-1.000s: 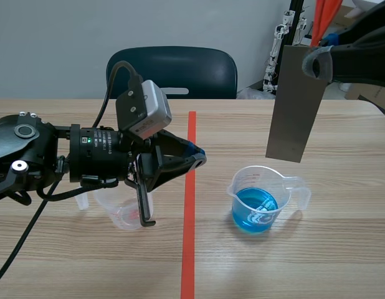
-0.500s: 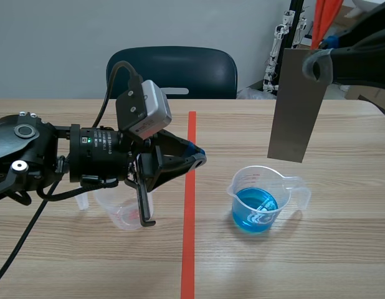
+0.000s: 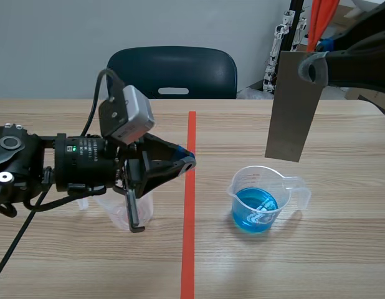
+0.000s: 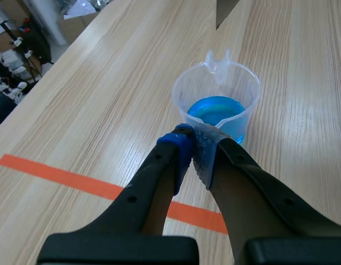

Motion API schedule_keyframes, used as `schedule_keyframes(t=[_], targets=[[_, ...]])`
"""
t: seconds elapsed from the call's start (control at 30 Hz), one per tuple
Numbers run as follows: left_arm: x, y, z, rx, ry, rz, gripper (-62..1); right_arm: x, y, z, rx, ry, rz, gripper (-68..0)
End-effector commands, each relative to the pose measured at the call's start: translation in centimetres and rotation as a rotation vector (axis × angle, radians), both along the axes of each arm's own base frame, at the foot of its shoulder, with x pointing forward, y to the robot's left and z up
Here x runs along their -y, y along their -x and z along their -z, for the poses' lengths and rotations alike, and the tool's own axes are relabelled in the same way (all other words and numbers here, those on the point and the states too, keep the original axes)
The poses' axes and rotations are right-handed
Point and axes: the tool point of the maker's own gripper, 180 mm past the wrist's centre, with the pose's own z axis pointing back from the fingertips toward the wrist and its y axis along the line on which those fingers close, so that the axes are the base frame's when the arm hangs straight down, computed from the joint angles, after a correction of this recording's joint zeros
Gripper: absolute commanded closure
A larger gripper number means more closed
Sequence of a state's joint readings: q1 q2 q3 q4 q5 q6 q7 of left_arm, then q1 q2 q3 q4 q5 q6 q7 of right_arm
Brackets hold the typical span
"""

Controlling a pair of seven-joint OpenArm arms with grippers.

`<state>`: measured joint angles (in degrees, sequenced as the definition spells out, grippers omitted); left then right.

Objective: Do the redox reaction experiment. lower the plate into the blue solution

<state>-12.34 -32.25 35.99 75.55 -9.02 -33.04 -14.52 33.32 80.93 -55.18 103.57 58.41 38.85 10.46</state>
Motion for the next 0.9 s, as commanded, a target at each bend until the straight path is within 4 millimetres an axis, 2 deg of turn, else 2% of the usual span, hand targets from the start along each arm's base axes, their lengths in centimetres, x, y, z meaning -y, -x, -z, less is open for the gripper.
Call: schedule_keyframes(t=[0.0,0.17,0.6,0.73,0.87], targets=[[-1.4,0.2,-1.0,0.016,0.033,-0.026,-2.9,-0.1,-0.6,-1.3,0.034,-0.026,0.003,-0.6],[-4.6,2.1,-1.8,0.012,0.077,-0.084,-2.9,-0.2,-0.7,-0.9,0.033,-0.013,-0.001,-0.6],[-12.9,8.4,-1.3,-0.069,0.211,-0.367,-2.9,-0.1,-1.7,-0.1,0.036,-0.018,0.016,-0.6],[-14.1,10.4,-0.9,-0.036,0.216,-0.451,-2.9,0.1,-2.3,0.1,0.031,-0.028,0.031,-0.6],[-13.8,13.1,0.2,-0.052,0.244,-0.497,-2.9,0.1,-2.4,0.5,0.013,-0.036,0.018,-0.6]])
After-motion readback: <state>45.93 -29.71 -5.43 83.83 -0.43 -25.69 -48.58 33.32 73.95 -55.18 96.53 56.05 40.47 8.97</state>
